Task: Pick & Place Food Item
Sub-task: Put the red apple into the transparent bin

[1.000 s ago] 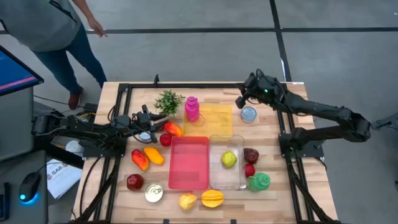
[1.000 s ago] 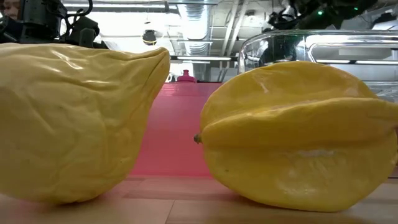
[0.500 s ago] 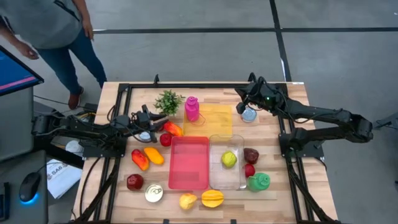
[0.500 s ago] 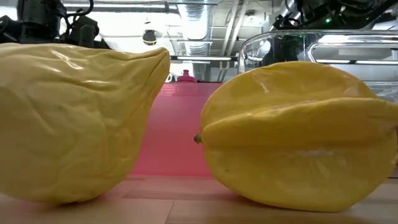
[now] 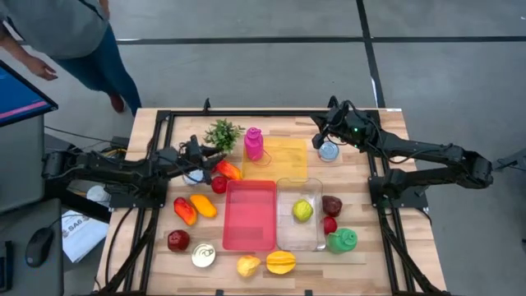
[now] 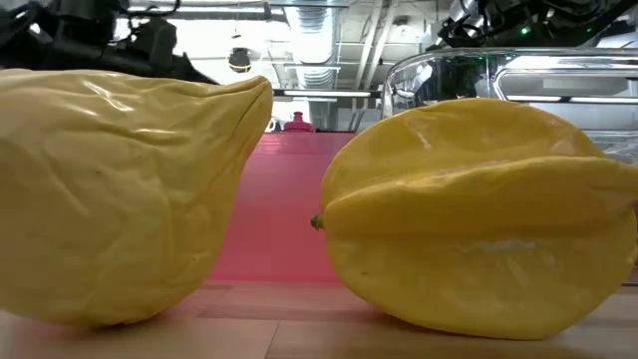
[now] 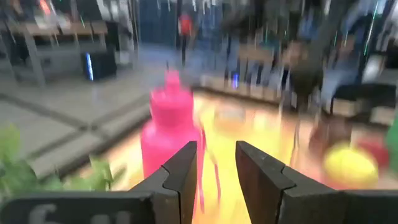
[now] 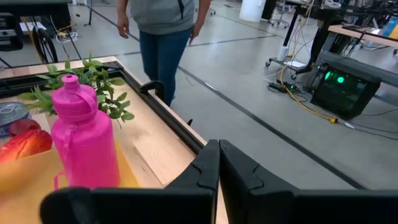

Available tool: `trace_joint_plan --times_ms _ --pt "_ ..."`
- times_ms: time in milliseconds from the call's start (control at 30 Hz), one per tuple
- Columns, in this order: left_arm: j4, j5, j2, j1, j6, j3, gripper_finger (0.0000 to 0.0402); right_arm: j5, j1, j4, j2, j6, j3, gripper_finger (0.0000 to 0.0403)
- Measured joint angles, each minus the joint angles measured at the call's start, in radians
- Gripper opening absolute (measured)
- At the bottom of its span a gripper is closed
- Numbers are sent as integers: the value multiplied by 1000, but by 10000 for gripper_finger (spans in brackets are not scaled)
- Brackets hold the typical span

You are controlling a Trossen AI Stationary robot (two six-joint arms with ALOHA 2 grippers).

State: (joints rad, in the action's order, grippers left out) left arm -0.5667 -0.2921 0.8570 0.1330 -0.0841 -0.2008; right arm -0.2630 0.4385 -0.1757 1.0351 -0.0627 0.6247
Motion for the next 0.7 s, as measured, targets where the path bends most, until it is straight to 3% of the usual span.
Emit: trace_joint_plan --times_ms 233,433,700 --pt "586 -27 0 -30 -35 -168 99 0 -1 1 0 15 0 5" --pt "771 -30 0 -84 -55 -238 99 0 -1 2 0 14 0 5" --pt "864 -29 0 -118 -57 -259 99 0 -1 2 0 11 0 5"
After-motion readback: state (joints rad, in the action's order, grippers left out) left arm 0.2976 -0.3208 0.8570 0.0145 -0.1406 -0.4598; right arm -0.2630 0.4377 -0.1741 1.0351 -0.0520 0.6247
